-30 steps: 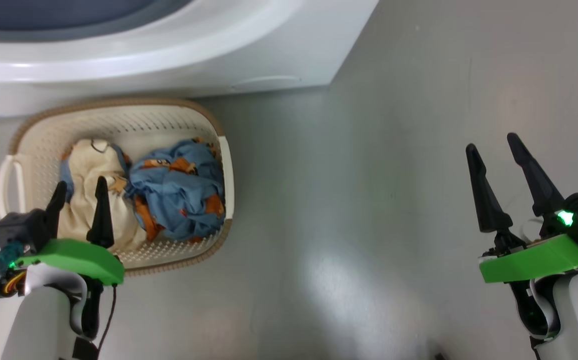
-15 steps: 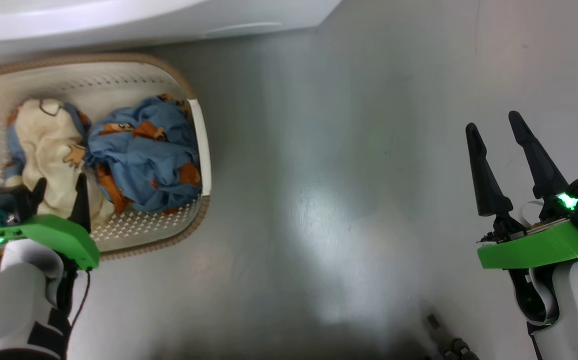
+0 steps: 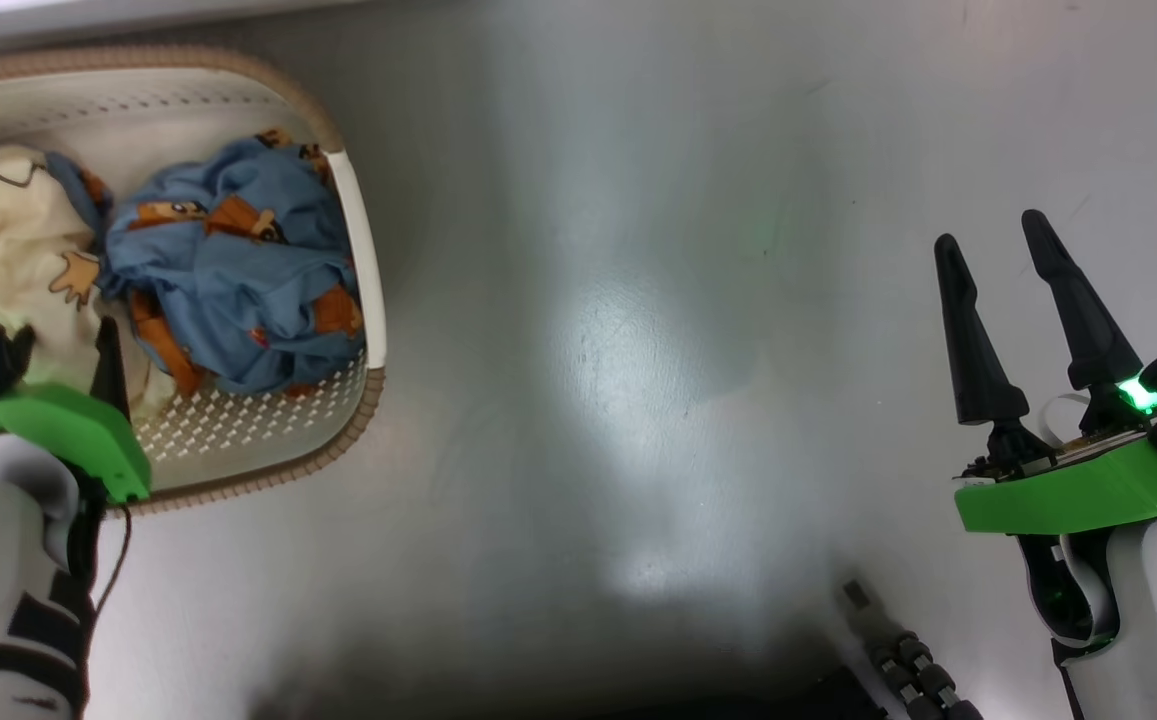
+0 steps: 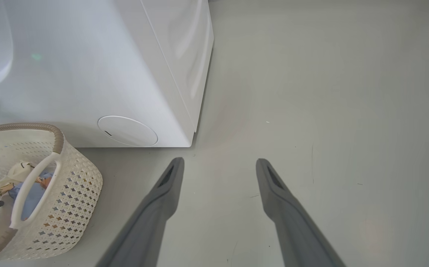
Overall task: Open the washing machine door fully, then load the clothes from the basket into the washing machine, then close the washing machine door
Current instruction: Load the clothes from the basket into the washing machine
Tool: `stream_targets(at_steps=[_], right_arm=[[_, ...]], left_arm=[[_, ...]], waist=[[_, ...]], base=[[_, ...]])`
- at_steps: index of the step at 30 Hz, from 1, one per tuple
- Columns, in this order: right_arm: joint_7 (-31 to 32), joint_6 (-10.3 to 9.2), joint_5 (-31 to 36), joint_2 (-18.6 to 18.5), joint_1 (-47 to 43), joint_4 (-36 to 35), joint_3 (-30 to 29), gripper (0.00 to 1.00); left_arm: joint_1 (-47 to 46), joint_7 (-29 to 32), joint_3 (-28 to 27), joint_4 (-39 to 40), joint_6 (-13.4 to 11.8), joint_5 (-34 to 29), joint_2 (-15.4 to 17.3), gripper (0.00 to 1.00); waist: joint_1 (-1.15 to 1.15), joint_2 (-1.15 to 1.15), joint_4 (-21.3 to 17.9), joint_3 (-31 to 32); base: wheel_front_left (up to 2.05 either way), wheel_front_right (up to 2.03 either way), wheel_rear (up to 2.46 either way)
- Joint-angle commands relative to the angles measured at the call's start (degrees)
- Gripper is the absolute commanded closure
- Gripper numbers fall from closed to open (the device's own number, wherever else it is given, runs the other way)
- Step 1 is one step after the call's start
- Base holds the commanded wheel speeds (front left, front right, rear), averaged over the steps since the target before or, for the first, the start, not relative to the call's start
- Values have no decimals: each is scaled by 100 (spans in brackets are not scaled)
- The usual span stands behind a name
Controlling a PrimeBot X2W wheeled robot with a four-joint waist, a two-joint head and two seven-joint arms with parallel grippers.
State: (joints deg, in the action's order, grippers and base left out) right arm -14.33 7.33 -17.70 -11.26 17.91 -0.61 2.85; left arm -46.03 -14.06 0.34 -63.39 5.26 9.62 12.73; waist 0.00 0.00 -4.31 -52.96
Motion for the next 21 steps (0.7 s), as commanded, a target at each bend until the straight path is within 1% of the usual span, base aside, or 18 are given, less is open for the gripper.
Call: stream_targets(at_steps=[1,7,14,16,19,20,21], right_arm=[[-67,16,47,-7,-136,-143,91,0],[-67,16,32,8,-109,-187,101,0],[-67,16,8,56,-59,-231,135,0],[-67,16,0,59,-61,-255,136,0],[-67,16,-9,58,-64,-286,126,0],[-67,16,-7,59,-66,-290,123,0],[-67,16,-4,63,-66,-291,120,0]], left_arm=[[74,-23,-101,-36,-48,-61,316,0],[-292,78,-19,-269,-207,-117,444,0],[-717,635,203,-598,-529,-312,562,0],[-821,783,239,-658,-558,-322,561,0],[-931,851,258,-697,-569,-295,547,0],[-954,871,264,-711,-560,-283,537,40],[-977,862,251,-718,-548,-251,517,74]], waist=[[0,0,-23,-109],[0,0,-75,-315],[0,0,-169,-491],[0,0,-187,-524],[0,0,-202,-561],[0,0,-203,-564],[0,0,-203,-560]], base=[[0,0,0],[0,0,0],[0,0,0],[0,0,0],[0,0,0],[0,0,0],[0,0,0]])
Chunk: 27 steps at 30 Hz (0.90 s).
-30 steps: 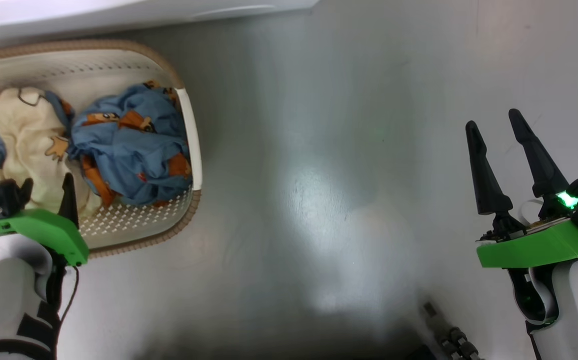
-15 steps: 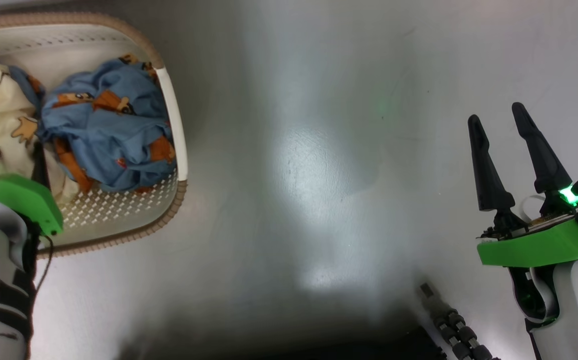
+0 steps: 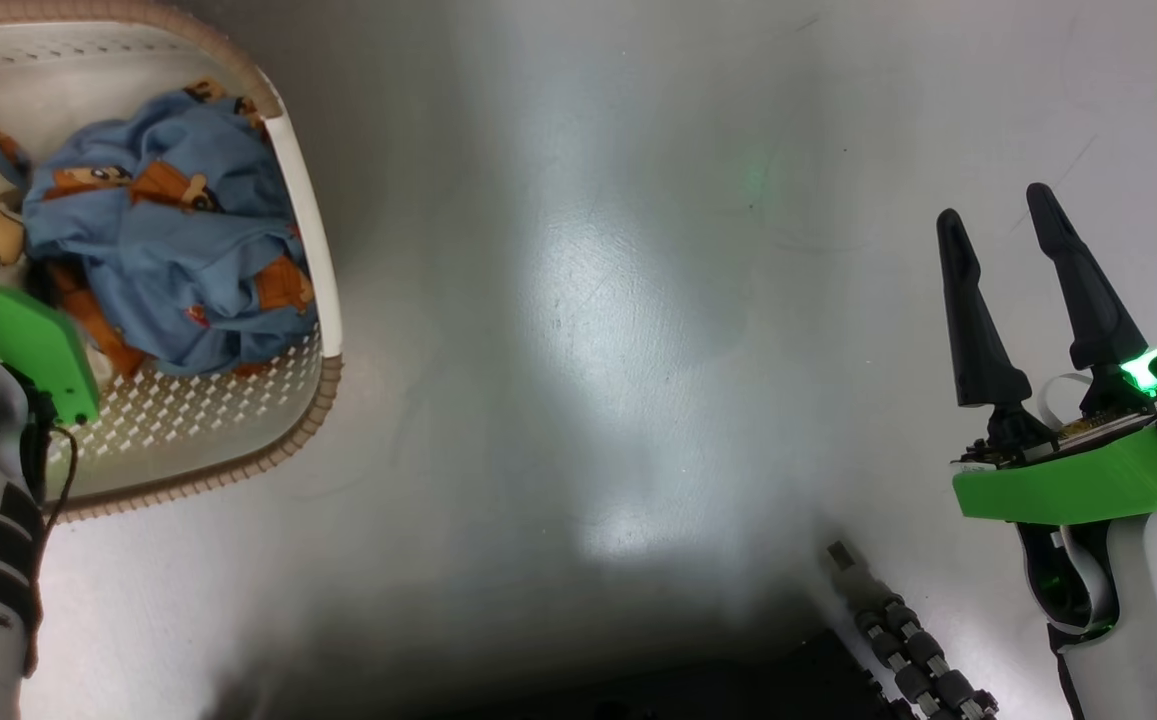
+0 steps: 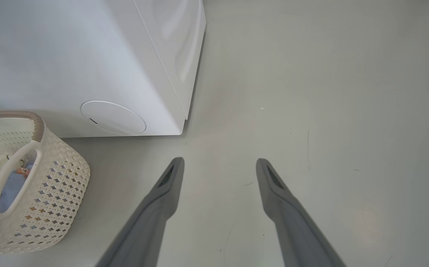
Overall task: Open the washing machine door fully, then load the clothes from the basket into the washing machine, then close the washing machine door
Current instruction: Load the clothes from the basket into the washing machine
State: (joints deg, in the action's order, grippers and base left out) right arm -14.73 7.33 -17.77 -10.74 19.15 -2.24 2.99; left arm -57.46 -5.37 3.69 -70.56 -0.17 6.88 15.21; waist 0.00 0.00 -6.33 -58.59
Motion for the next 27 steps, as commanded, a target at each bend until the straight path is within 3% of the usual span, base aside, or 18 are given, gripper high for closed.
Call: stream_targets(at_steps=[1,18,27], right_arm=[[-27,16,5,16,-185,-124,105,0],[-27,16,1,-56,-124,-10,142,0],[-27,16,-51,-133,-220,118,186,0]], left_arm=[[153,-9,-87,-11,-2,44,250,100],[909,-935,-269,222,83,467,-67,100],[1733,-961,-416,1473,41,542,-229,100]], waist=[[0,0,-2,12],[0,0,156,992],[0,0,314,1591]], base=[[0,0,0],[0,0,0],[0,0,0]])
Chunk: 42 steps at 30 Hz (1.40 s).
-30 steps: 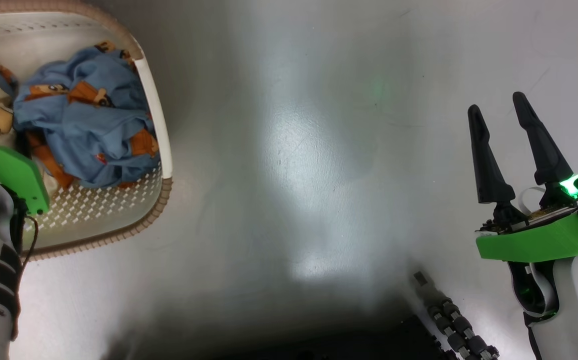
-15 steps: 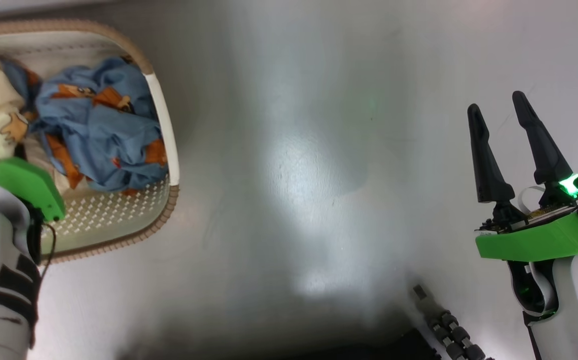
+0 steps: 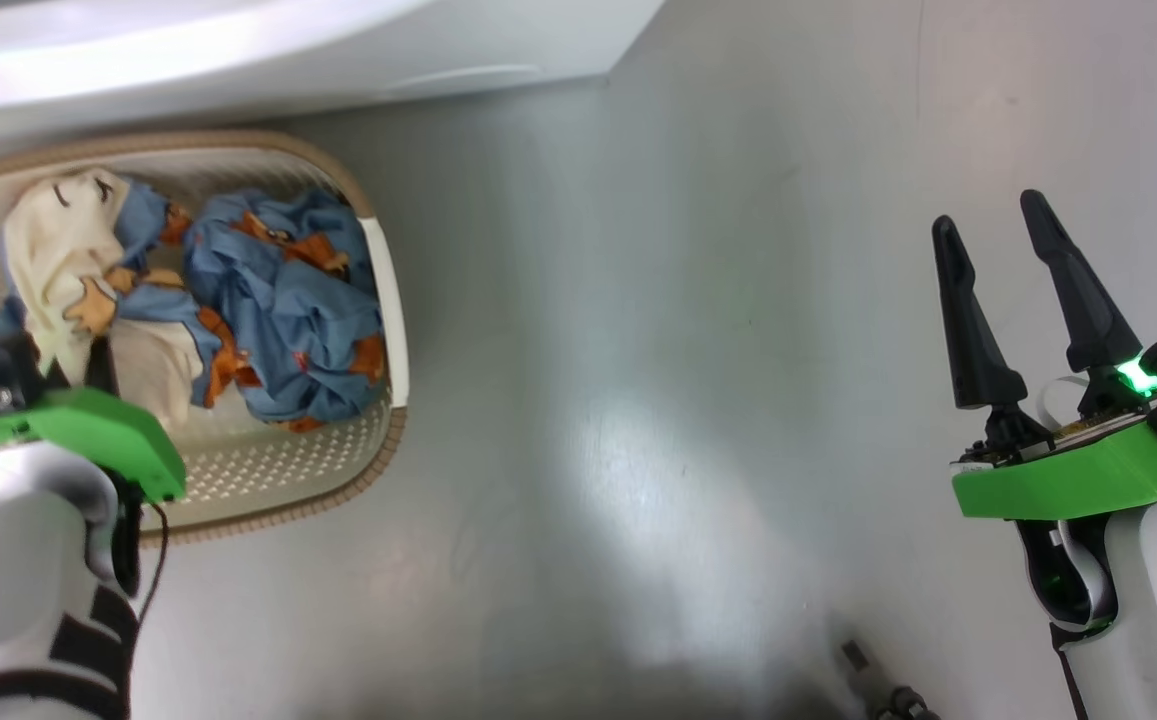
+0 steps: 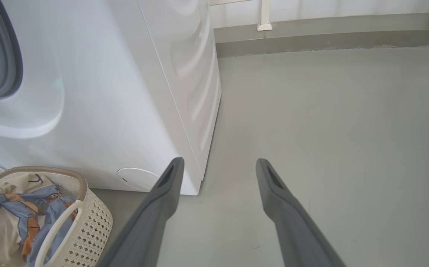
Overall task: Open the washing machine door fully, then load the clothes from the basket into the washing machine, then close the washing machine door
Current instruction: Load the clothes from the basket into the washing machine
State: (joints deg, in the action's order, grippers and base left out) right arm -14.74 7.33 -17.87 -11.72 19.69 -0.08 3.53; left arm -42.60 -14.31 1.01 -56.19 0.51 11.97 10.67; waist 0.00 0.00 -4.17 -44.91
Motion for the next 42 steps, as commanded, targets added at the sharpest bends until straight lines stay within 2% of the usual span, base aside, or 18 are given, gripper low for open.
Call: stream_targets(at_steps=[1,22,34,42], right_arm=[[-26,16,-50,-45,-284,-79,143,0],[-26,16,-149,-108,-668,303,319,0],[-26,16,-102,-105,-939,385,526,0],[-26,16,-85,-100,-1158,408,558,0]], left_arm=[[362,-67,-177,210,-29,40,202,100],[2384,-68,-675,3369,113,-207,-358,100],[3116,-69,-963,4521,292,-309,-587,100],[3673,-69,-1129,4919,331,-318,-695,100]], waist=[[0,0,111,291],[0,0,201,1871],[0,0,165,2722],[0,0,111,3263]], base=[[0,0,0],[0,0,0],[0,0,0],[0,0,0]])
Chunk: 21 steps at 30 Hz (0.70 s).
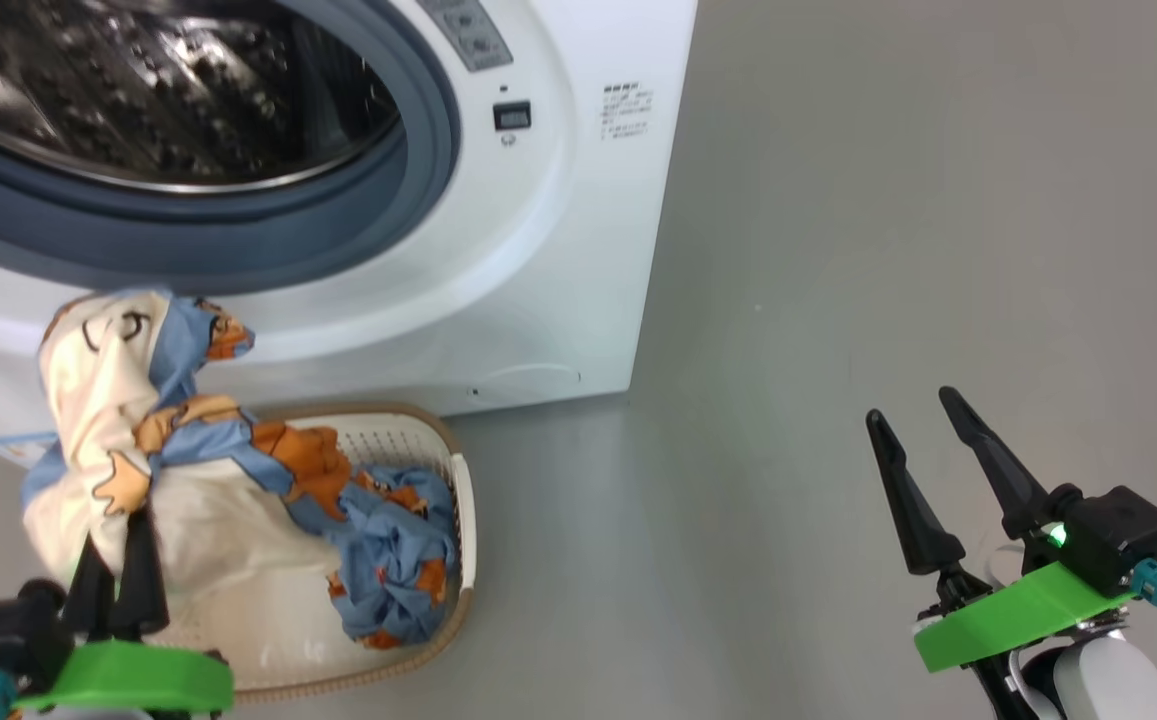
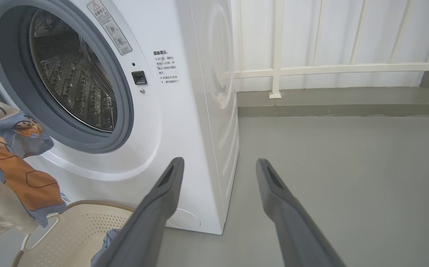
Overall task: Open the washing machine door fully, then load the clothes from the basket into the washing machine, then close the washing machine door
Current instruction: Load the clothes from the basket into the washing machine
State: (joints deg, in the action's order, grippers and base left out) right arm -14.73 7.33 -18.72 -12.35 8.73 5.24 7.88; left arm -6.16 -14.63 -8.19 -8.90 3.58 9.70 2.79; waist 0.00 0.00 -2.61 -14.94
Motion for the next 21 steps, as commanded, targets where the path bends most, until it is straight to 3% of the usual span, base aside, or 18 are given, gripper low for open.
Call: stream_targets(at_steps=[1,10,21], right_arm=[[-27,16,3,-40,-86,-128,118,0],[-27,16,39,-44,-282,-130,109,0],[-27,16,68,-27,-359,-149,104,0]], left_arm=[[95,-37,-229,228,27,-99,87,100],[616,-37,-338,481,53,-133,46,100],[858,-37,-353,584,-7,-68,18,100]], waist=[[0,0,-54,327],[0,0,-138,811],[0,0,-142,973]], base=[[0,0,0],[0,0,0],[0,0,0]])
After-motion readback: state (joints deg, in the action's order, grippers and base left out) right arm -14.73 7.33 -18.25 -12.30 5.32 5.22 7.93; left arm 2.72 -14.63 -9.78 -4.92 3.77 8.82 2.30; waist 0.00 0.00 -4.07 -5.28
